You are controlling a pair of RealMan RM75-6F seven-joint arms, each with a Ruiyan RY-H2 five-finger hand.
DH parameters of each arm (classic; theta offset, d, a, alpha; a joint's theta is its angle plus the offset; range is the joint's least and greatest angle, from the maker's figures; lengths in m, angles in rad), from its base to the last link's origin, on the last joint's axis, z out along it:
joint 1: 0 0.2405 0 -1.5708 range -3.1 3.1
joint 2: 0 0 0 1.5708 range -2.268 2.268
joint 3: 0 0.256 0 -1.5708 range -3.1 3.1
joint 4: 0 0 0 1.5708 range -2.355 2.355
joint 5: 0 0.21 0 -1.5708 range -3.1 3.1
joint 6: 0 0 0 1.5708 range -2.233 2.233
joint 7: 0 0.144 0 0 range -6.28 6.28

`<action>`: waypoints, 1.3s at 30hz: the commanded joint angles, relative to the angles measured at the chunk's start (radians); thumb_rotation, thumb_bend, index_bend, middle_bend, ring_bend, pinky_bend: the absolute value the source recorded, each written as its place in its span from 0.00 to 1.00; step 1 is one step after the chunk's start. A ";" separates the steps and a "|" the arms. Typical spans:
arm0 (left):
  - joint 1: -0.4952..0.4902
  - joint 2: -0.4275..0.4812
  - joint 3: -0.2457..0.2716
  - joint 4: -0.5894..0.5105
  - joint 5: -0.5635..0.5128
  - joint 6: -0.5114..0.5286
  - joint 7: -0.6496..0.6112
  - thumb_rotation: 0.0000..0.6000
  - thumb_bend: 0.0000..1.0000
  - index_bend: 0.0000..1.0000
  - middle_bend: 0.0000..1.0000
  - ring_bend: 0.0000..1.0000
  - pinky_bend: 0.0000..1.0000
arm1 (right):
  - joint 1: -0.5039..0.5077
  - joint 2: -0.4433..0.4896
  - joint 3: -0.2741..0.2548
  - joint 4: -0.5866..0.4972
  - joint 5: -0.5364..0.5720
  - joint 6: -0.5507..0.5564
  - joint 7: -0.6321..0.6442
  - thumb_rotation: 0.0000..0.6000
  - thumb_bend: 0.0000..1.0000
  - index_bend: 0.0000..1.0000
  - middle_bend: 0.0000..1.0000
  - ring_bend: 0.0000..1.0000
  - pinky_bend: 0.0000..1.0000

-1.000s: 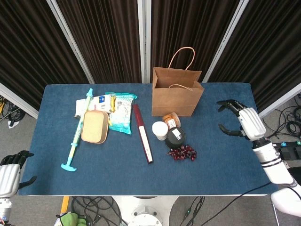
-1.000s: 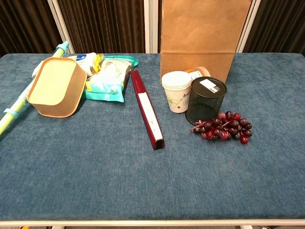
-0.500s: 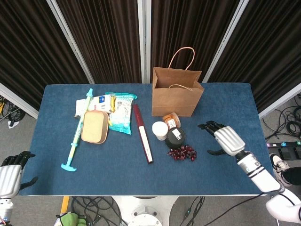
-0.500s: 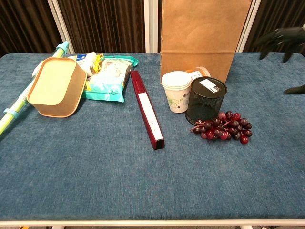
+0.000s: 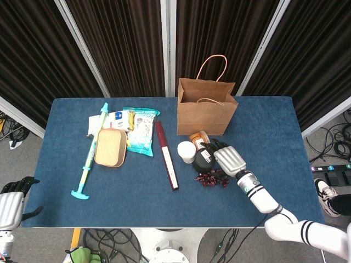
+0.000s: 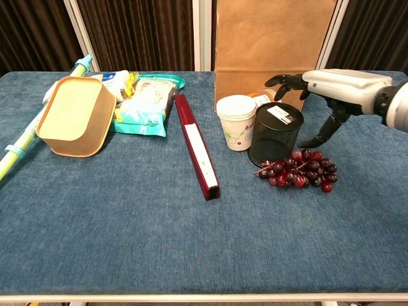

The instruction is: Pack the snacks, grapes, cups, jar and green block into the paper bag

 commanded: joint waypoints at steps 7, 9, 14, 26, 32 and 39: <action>0.000 0.000 -0.001 0.006 -0.002 -0.002 -0.006 1.00 0.04 0.36 0.35 0.31 0.26 | 0.038 -0.062 0.025 0.048 0.090 -0.033 -0.051 1.00 0.11 0.15 0.20 0.03 0.19; 0.000 -0.001 -0.001 0.006 -0.003 -0.002 -0.006 1.00 0.04 0.36 0.35 0.31 0.26 | 0.041 -0.070 0.024 0.054 0.094 -0.033 -0.051 1.00 0.11 0.16 0.20 0.03 0.19; 0.002 0.000 0.000 0.010 -0.005 -0.001 -0.008 1.00 0.04 0.36 0.35 0.31 0.26 | 0.038 -0.078 0.019 0.060 0.089 -0.021 -0.040 1.00 0.12 0.22 0.22 0.04 0.20; 0.001 -0.001 -0.001 0.012 -0.006 -0.003 -0.011 1.00 0.04 0.36 0.35 0.31 0.26 | 0.033 -0.082 0.006 0.048 0.074 -0.001 -0.022 1.00 0.18 0.29 0.31 0.11 0.24; 0.006 -0.001 0.003 0.013 -0.007 0.000 -0.013 1.00 0.04 0.36 0.35 0.31 0.26 | 0.008 -0.033 0.013 -0.007 0.005 0.060 0.068 1.00 0.25 0.41 0.44 0.21 0.31; 0.005 0.005 0.000 0.005 -0.004 0.003 -0.004 1.00 0.04 0.36 0.35 0.31 0.26 | -0.035 0.127 0.052 -0.164 -0.151 0.210 0.241 1.00 0.25 0.41 0.43 0.22 0.31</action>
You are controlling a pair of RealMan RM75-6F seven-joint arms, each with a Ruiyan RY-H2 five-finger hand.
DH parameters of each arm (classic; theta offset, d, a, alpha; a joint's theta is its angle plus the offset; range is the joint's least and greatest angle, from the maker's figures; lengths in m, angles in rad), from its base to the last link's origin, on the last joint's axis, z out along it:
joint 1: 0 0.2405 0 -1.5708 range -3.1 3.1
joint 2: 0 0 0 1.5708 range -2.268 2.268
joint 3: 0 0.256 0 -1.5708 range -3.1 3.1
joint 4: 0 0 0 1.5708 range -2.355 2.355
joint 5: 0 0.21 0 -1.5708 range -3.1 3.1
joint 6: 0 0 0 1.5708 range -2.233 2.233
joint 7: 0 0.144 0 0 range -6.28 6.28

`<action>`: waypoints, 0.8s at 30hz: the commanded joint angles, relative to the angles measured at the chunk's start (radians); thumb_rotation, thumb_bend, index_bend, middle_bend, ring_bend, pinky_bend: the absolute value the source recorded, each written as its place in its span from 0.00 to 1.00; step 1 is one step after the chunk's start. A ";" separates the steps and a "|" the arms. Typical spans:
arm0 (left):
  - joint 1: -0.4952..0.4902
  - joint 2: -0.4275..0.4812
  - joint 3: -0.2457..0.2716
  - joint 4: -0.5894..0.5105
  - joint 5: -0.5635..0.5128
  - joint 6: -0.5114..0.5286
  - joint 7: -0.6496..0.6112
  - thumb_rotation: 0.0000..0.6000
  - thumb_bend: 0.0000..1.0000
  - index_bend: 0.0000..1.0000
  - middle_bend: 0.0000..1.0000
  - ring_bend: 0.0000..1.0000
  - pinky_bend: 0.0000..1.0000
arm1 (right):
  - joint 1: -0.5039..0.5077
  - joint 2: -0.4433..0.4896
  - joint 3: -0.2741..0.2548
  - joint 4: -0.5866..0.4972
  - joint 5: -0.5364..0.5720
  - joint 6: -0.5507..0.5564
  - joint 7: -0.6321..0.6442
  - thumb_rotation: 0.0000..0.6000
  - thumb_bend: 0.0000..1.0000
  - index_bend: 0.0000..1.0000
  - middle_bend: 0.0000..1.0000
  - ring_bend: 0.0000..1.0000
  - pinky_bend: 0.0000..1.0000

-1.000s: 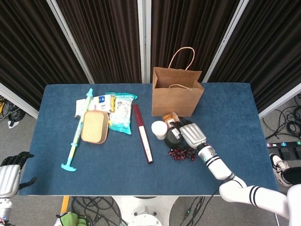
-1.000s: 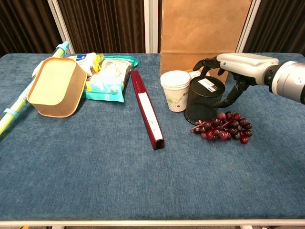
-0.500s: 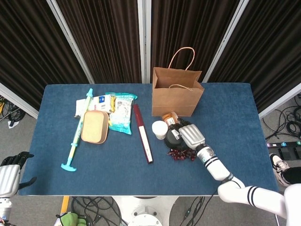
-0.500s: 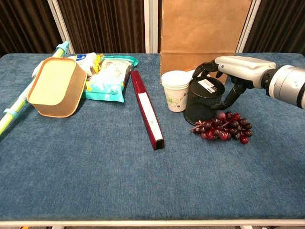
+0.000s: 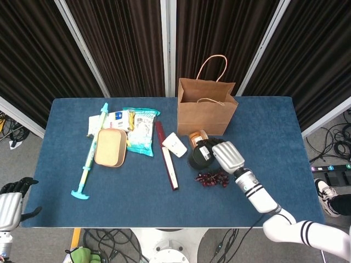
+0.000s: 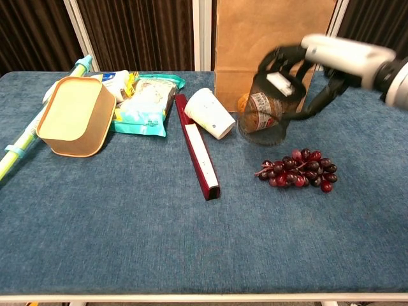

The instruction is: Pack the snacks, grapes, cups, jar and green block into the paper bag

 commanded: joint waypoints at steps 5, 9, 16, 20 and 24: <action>-0.004 0.003 -0.001 -0.007 0.005 0.000 0.009 1.00 0.04 0.36 0.35 0.31 0.26 | -0.058 0.172 0.082 -0.128 -0.156 0.222 0.219 1.00 0.25 0.41 0.42 0.22 0.31; -0.005 0.004 -0.002 -0.010 0.006 0.000 0.011 1.00 0.04 0.36 0.35 0.31 0.26 | -0.072 0.195 0.152 -0.111 -0.143 0.314 0.305 1.00 0.25 0.41 0.42 0.22 0.31; -0.002 0.003 0.001 -0.008 0.006 0.000 0.010 1.00 0.04 0.36 0.35 0.31 0.26 | -0.061 0.196 0.262 -0.041 -0.039 0.365 0.390 1.00 0.25 0.42 0.41 0.21 0.31; -0.004 0.004 0.001 -0.011 0.005 -0.002 0.012 1.00 0.04 0.36 0.35 0.31 0.26 | -0.029 0.175 0.304 0.025 0.048 0.327 0.367 1.00 0.24 0.42 0.40 0.21 0.32; -0.004 0.002 0.000 -0.011 0.003 -0.003 0.012 1.00 0.04 0.36 0.35 0.31 0.26 | -0.004 0.141 0.317 0.087 0.105 0.299 0.333 1.00 0.24 0.42 0.40 0.21 0.32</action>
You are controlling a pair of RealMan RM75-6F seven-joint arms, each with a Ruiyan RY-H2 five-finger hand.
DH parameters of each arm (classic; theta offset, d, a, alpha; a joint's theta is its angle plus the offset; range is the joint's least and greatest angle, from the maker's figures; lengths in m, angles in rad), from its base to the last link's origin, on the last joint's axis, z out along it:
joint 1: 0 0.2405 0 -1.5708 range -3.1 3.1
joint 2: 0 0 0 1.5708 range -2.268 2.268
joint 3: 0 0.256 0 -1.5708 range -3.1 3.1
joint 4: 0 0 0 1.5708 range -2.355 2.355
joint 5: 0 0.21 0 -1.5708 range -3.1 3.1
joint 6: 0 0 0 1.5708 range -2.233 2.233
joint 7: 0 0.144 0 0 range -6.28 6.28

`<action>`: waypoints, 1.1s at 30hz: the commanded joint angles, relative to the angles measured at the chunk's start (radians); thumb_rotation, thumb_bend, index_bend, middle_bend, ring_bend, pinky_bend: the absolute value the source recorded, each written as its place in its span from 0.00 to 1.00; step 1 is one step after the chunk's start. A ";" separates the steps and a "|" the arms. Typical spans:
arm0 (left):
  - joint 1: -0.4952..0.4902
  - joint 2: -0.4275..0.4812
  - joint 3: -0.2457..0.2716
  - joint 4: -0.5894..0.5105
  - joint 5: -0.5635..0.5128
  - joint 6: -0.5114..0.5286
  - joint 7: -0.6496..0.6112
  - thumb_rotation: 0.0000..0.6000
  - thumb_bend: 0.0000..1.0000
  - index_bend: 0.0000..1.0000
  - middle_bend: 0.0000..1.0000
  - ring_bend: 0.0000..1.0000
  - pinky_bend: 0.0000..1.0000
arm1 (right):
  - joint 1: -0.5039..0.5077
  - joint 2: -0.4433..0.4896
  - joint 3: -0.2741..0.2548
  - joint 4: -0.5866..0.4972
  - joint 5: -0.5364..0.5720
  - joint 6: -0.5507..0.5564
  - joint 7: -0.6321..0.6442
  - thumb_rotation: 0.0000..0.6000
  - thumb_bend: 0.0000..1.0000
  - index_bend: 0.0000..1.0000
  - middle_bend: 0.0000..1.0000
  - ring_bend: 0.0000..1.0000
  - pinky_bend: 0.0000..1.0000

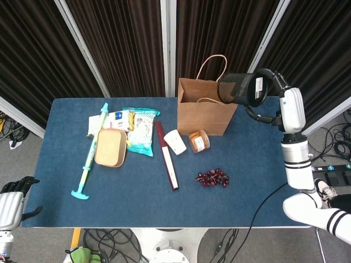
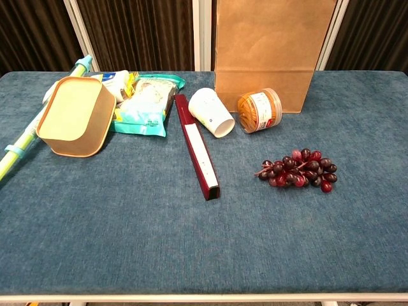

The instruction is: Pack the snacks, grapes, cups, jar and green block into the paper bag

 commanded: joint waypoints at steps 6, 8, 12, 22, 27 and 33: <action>0.001 -0.001 0.002 0.001 -0.003 -0.004 -0.002 1.00 0.04 0.36 0.35 0.31 0.26 | 0.104 -0.096 0.020 0.172 0.111 -0.133 -0.094 1.00 0.25 0.42 0.39 0.21 0.31; 0.001 -0.001 0.001 0.002 -0.005 -0.005 -0.003 1.00 0.04 0.36 0.35 0.31 0.26 | 0.136 -0.123 0.015 0.220 0.127 -0.174 -0.114 1.00 0.25 0.42 0.39 0.21 0.31; 0.002 0.000 0.001 0.002 -0.009 -0.007 -0.005 1.00 0.04 0.36 0.35 0.31 0.26 | 0.174 -0.175 -0.004 0.278 0.137 -0.221 -0.134 1.00 0.25 0.41 0.38 0.20 0.31; 0.002 0.002 0.001 0.003 -0.014 -0.010 -0.005 1.00 0.04 0.36 0.35 0.31 0.26 | 0.248 -0.272 -0.037 0.402 0.133 -0.296 -0.167 1.00 0.24 0.35 0.32 0.16 0.27; 0.004 0.002 0.001 0.001 -0.017 -0.010 -0.005 1.00 0.04 0.36 0.35 0.31 0.26 | 0.236 -0.237 -0.061 0.360 0.133 -0.341 -0.171 1.00 0.23 0.11 0.19 0.06 0.18; -0.001 0.002 0.000 -0.002 -0.010 -0.011 0.004 1.00 0.04 0.36 0.35 0.31 0.26 | 0.211 -0.157 -0.074 0.264 0.133 -0.371 -0.181 1.00 0.18 0.00 0.00 0.00 0.06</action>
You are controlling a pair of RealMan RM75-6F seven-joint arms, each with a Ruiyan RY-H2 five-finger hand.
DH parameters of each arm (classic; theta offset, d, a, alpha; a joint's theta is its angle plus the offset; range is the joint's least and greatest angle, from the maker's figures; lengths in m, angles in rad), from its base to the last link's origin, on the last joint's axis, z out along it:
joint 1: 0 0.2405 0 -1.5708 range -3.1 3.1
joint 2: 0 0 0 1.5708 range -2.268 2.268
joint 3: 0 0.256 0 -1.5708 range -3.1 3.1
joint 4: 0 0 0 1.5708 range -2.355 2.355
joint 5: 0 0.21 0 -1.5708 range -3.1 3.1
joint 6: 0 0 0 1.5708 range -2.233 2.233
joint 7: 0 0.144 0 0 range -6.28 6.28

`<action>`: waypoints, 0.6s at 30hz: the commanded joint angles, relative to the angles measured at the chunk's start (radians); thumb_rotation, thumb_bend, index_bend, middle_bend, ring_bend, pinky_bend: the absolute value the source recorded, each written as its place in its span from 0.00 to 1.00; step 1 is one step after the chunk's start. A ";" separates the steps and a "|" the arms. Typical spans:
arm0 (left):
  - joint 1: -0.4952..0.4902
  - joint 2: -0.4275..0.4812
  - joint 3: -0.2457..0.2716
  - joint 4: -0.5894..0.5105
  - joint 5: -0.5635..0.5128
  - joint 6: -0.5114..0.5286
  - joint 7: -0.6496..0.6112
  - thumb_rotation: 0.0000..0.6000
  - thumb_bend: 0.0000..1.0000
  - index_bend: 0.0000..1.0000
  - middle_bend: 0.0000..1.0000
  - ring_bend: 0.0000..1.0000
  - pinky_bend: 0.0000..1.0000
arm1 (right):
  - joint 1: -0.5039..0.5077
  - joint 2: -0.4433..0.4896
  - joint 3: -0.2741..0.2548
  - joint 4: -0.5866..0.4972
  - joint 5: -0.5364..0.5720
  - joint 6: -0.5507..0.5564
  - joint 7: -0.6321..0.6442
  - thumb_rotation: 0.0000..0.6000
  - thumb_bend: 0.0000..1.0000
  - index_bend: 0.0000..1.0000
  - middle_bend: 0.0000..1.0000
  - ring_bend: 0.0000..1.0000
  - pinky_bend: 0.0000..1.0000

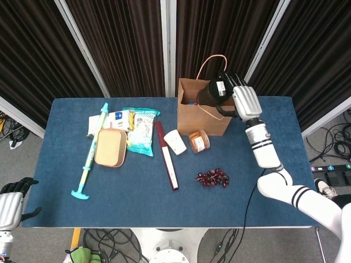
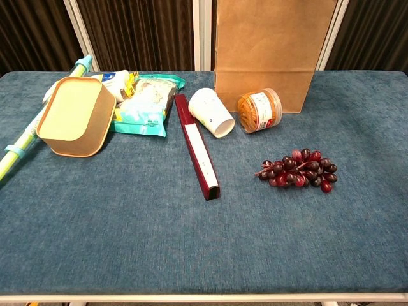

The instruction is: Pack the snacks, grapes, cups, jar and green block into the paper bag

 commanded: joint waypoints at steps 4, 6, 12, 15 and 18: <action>0.000 0.001 -0.002 -0.005 0.003 0.006 0.007 1.00 0.04 0.36 0.35 0.31 0.26 | -0.049 0.076 0.005 -0.111 -0.041 0.062 0.035 1.00 0.16 0.00 0.00 0.00 0.06; 0.001 0.003 -0.001 -0.008 0.003 0.007 0.008 1.00 0.04 0.36 0.35 0.31 0.26 | -0.078 0.099 0.000 -0.160 -0.105 0.129 0.084 1.00 0.16 0.00 0.00 0.00 0.05; 0.003 0.007 0.000 -0.014 0.007 0.014 0.011 1.00 0.04 0.36 0.35 0.31 0.26 | -0.159 0.144 -0.073 -0.230 -0.350 0.353 0.179 1.00 0.16 0.00 0.12 0.00 0.08; 0.001 0.007 -0.001 -0.017 0.012 0.015 0.013 1.00 0.04 0.36 0.35 0.31 0.26 | -0.198 0.154 -0.115 -0.249 -0.450 0.457 0.209 1.00 0.16 0.06 0.22 0.07 0.19; 0.000 0.007 -0.001 -0.017 0.017 0.017 0.013 1.00 0.04 0.36 0.35 0.31 0.26 | -0.233 0.170 -0.164 -0.273 -0.519 0.516 0.248 1.00 0.16 0.16 0.30 0.16 0.31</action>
